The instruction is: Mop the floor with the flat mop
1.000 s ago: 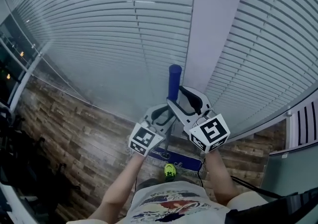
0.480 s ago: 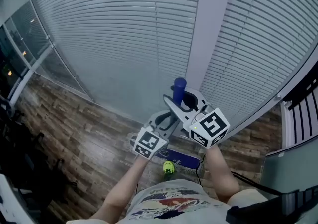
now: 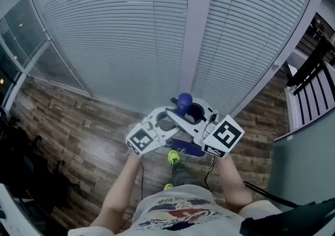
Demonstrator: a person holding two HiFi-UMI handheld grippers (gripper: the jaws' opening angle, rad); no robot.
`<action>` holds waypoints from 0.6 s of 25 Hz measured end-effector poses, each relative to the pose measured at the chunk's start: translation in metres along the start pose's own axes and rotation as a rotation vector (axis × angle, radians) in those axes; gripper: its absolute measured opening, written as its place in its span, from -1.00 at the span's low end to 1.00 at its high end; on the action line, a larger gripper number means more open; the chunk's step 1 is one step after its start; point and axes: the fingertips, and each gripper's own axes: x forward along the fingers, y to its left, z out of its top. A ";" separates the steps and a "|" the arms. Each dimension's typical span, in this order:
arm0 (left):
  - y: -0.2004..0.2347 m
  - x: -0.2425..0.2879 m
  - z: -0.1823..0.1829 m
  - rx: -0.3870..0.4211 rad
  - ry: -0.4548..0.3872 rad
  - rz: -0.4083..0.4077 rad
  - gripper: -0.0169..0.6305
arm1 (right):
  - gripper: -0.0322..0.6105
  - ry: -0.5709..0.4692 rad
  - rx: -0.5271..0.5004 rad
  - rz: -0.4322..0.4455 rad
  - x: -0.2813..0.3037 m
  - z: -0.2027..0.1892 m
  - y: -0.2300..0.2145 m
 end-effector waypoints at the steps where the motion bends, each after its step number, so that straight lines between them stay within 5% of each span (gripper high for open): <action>1: -0.013 -0.003 0.002 -0.006 -0.004 -0.035 -0.42 | -0.53 0.011 -0.006 0.011 -0.005 -0.001 0.012; 3: -0.040 -0.008 0.004 -0.037 -0.019 -0.072 -0.58 | -0.53 0.047 -0.020 0.021 -0.019 -0.003 0.034; 15: -0.153 -0.013 0.000 -0.210 0.008 0.020 -0.58 | -0.51 0.052 0.066 0.035 -0.104 -0.012 0.123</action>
